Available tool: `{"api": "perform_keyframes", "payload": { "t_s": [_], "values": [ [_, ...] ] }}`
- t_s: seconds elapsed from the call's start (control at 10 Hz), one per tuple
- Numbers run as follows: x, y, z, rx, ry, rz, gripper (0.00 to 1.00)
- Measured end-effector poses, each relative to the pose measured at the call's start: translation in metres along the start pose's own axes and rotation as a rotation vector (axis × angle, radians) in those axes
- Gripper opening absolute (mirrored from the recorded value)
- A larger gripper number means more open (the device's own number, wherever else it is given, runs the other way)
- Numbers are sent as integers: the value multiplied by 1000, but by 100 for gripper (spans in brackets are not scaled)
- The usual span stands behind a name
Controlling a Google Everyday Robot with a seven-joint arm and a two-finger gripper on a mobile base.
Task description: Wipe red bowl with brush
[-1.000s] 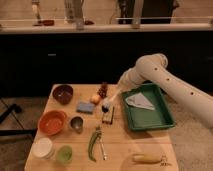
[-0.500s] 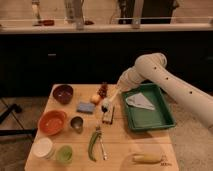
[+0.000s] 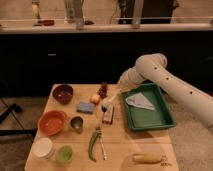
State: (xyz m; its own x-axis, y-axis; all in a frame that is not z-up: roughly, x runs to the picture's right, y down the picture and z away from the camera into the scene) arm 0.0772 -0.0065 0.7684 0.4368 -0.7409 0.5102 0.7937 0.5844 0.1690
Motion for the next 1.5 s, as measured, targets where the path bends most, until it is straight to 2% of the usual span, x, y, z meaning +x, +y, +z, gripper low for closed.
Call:
{"api": "perform_keyframes", "payload": {
  "t_s": [0.3, 0.5, 0.7, 1.0, 1.3, 1.5],
  "values": [
    [-19, -34, 15, 28, -41, 58, 0],
    [-25, -49, 16, 62, -71, 83, 0],
    [-32, -68, 20, 80, -101, 94, 0],
    [-51, -101, 41, 60, -144, 113, 0],
    [-70, -133, 68, 32, -175, 93, 0],
    [-80, -145, 85, 16, -205, 78, 0]
  ]
}}
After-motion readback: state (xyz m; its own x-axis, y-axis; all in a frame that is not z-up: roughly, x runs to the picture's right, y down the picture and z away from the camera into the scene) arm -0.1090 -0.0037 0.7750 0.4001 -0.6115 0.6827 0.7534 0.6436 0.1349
